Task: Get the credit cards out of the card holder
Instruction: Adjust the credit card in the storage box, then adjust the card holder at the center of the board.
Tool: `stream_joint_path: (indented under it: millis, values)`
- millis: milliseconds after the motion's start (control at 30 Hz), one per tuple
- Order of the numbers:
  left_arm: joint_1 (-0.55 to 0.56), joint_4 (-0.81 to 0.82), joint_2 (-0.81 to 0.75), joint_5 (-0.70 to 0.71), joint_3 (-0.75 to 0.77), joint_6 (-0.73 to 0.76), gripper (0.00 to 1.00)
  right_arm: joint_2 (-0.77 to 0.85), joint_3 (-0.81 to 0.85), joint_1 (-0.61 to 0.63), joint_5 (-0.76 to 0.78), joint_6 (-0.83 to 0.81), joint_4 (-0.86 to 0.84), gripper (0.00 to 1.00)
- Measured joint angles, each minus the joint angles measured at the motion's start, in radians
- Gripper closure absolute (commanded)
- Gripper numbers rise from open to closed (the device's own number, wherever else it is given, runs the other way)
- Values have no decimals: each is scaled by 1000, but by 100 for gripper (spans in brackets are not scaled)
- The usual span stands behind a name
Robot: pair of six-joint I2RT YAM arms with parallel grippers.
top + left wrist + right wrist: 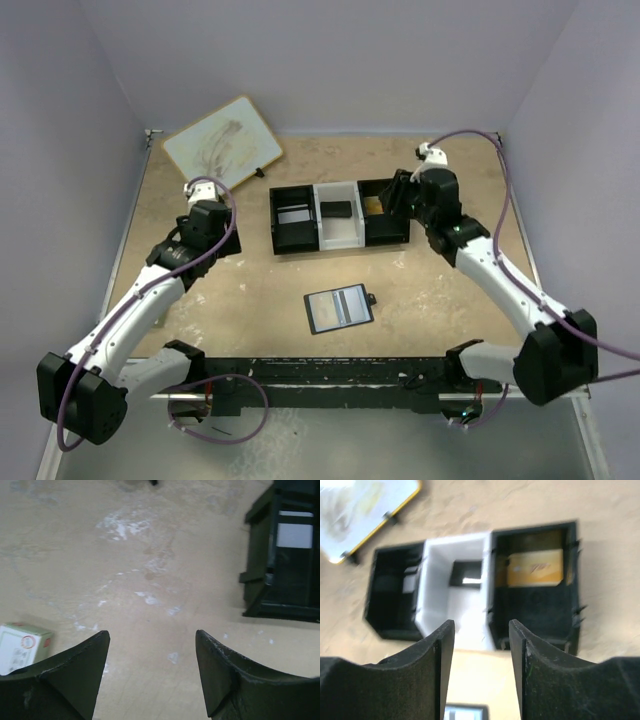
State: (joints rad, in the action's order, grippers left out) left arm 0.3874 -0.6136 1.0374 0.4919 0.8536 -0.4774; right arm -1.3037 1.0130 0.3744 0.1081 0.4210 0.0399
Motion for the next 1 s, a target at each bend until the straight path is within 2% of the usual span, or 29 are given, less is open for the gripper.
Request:
stream_joint_path:
  millis: [100,167,233,300,433,567,733,1000]
  values:
    - [8,44,-2,-116,-8,-11,32,103,-140,22,-106,69,-50,43]
    - [39,87,-2,-171,-26,-37,31,115,-233,62,-158,122,-54,35]
    - [112,130,3,-190,-48,-69,31,107,-319,113,-193,175,-41,29]
    - [211,183,27,-198,-66,-101,31,109,-386,155,-215,219,-24,27]
    - [386,313,155,-219,-90,-154,31,171,-488,206,-259,296,13,26]
    - [484,400,281,-219,-98,-174,31,267,-542,218,-304,351,19,24]
    - [556,468,410,-219,-72,-173,31,348,-631,226,-378,393,20,24]
    - [609,529,527,-224,-37,-173,31,341,-728,227,-486,433,2,25]
